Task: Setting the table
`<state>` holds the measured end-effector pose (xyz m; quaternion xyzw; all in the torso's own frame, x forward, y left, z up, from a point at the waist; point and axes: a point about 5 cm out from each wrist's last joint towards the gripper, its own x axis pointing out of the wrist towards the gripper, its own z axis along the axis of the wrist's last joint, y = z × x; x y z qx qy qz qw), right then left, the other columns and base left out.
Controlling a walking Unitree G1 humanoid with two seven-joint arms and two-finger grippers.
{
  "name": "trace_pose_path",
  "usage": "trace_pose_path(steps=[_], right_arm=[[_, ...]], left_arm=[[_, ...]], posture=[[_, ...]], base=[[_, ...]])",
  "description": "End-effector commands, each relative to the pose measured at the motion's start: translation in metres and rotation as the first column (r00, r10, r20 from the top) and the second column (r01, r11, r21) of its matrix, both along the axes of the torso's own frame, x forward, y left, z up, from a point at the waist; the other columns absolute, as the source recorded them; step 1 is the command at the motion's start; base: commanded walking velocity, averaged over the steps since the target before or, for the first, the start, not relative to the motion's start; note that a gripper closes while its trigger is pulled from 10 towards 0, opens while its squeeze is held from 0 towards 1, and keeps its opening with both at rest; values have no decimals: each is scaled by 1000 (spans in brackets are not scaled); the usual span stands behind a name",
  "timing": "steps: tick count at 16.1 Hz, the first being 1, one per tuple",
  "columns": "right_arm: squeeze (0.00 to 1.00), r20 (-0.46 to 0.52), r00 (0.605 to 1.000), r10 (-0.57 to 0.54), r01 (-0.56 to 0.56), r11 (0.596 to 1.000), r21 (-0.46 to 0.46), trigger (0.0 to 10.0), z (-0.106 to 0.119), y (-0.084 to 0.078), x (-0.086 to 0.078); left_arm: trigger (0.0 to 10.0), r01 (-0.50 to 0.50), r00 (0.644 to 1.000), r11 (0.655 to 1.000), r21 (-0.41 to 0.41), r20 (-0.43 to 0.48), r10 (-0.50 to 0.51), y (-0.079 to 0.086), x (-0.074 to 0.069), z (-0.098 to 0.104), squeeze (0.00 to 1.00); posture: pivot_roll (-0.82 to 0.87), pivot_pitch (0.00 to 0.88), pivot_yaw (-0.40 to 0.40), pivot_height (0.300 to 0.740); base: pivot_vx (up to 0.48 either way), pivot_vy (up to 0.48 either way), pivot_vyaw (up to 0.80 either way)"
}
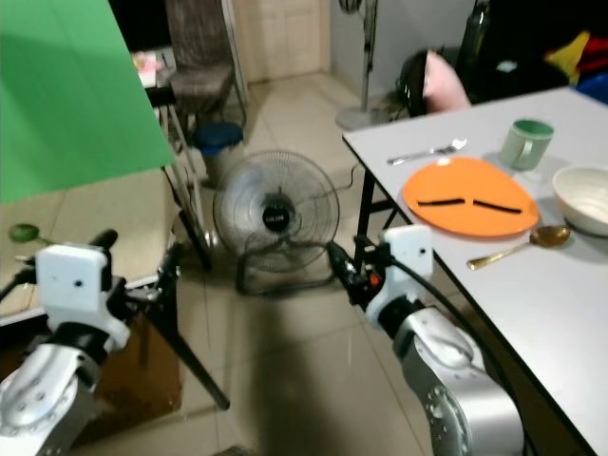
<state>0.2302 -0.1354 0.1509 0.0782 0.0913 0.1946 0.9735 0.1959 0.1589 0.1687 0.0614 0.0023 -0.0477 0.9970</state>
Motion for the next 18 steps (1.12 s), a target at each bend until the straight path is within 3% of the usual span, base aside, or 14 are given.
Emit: trace_pose_path(steps=[1,13,16,18], right_arm=[[0,-30,999,22,-21,999,31,10000,-4,7,2],[0,-27,1000,-8,9,1000,28,10000,-5,7,9],[0,-22,1000,-3,4,1000,21,10000,-4,8,11],[0,-11,998,69,-69,998,-2,10000,-2,15,12]], left_arm=[[10000,-28,1000,999,25,-11,28,8,0,0,0],[10000,-43,999,998,35,-17,44,12,-2,1,0],[10000,-62,998,998,28,-5,62,13,0,2,0],[10000,-79,997,997,27,8,79,14,0,4,0]], posture=[[-46,0,64,740],[-28,0,53,740],[-26,0,53,740],[-23,0,50,740]], base=[[0,368,0],[0,395,0],[0,0,0],[0,0,0]])
